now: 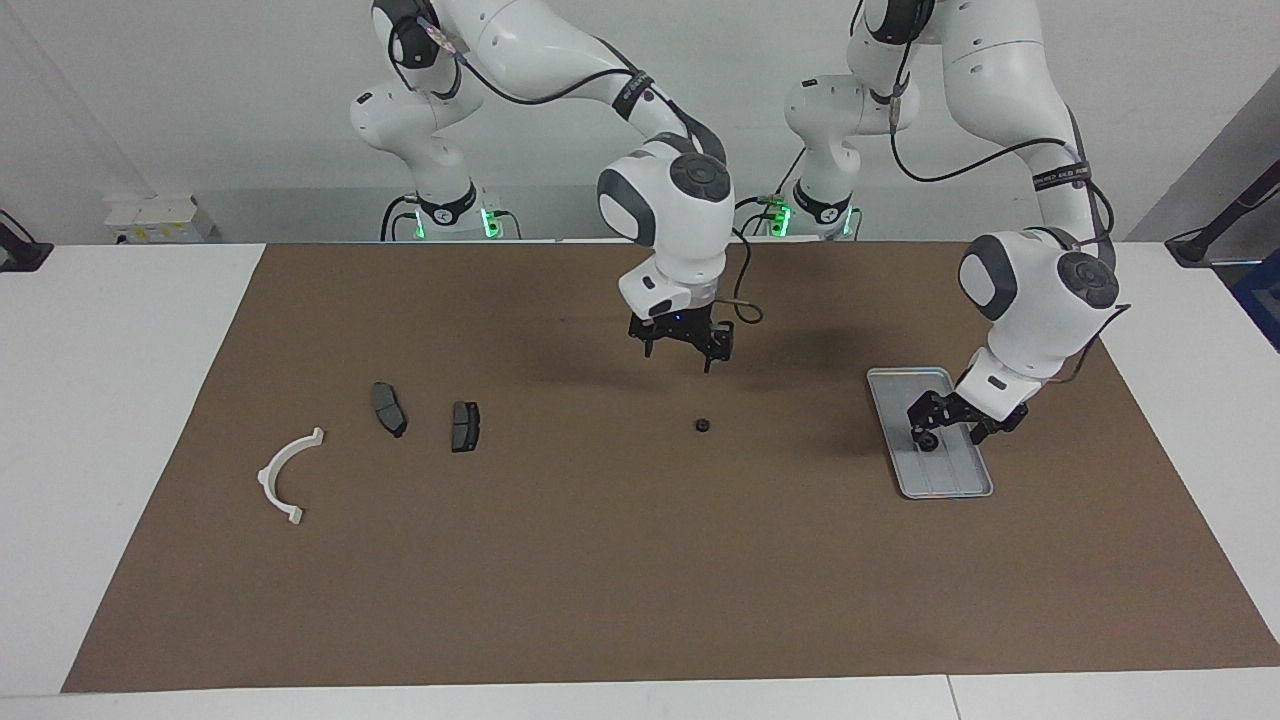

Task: Place bearing gear from tray to pile

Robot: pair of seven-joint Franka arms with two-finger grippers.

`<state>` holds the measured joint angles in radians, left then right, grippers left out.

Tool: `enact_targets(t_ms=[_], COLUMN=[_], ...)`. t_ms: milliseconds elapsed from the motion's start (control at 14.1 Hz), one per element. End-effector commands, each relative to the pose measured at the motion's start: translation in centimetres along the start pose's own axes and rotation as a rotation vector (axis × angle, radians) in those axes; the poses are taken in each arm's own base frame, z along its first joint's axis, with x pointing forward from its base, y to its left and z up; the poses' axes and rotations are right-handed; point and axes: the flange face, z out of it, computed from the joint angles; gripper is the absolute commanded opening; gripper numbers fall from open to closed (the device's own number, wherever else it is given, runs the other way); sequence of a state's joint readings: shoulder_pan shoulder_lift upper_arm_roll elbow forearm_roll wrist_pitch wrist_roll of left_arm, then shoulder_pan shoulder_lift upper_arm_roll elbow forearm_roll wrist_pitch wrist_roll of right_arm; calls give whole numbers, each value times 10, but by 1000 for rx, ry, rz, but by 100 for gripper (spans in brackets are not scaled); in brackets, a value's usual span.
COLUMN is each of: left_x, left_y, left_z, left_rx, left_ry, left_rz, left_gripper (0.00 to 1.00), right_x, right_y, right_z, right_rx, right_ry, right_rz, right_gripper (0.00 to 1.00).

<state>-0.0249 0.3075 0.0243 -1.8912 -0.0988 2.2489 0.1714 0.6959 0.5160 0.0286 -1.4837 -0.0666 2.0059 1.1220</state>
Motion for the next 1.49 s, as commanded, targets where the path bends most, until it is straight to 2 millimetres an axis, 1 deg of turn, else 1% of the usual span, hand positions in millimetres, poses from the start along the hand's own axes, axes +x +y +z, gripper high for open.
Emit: enact_targets(t_ms=[0,142,213,283,425,638,708,850,992,1134,1275,1417], left_x=[-8,-15,-19,-22,-22,-20,-20,-18,-16,-14,-14,-15], left_y=[2,1,0,0,-1,-2,-1,-2,-2,1,2,1], left_z=[5,10,14,15,14,11,10,10,9,9,11,14], left_rx=[15,12,11,11,13,70,73,75,75,75,76,76], left_ry=[0,-23,-35,-44,-47,-44,-41,-34,-20,-6,5,7], left_rz=[-2,-14,-22,-24,-25,-31,-30,-33,-35,-40,-41,-41], left_gripper=[100,100,100,100,100,100,100,100,100,100,100,100], right_x=[16,19,25,28,22,25,26,30,29,28,26,28], right_y=[-27,-34,-32,-32,-37,-39,-41,-39,-38,-38,-39,-38], right_z=[29,38,39,44,62,67,75,81,89,95,95,95], right_rx=[-20,-15,-8,-7,-11,9,20,24,16,9,10,15], right_ry=[14,14,17,17,16,23,21,15,8,1,-2,-15], right_rz=[40,59,66,70,63,69,74,118,142,152,168,182], right_gripper=[100,100,100,100,100,100,99,98,98,96,95,87])
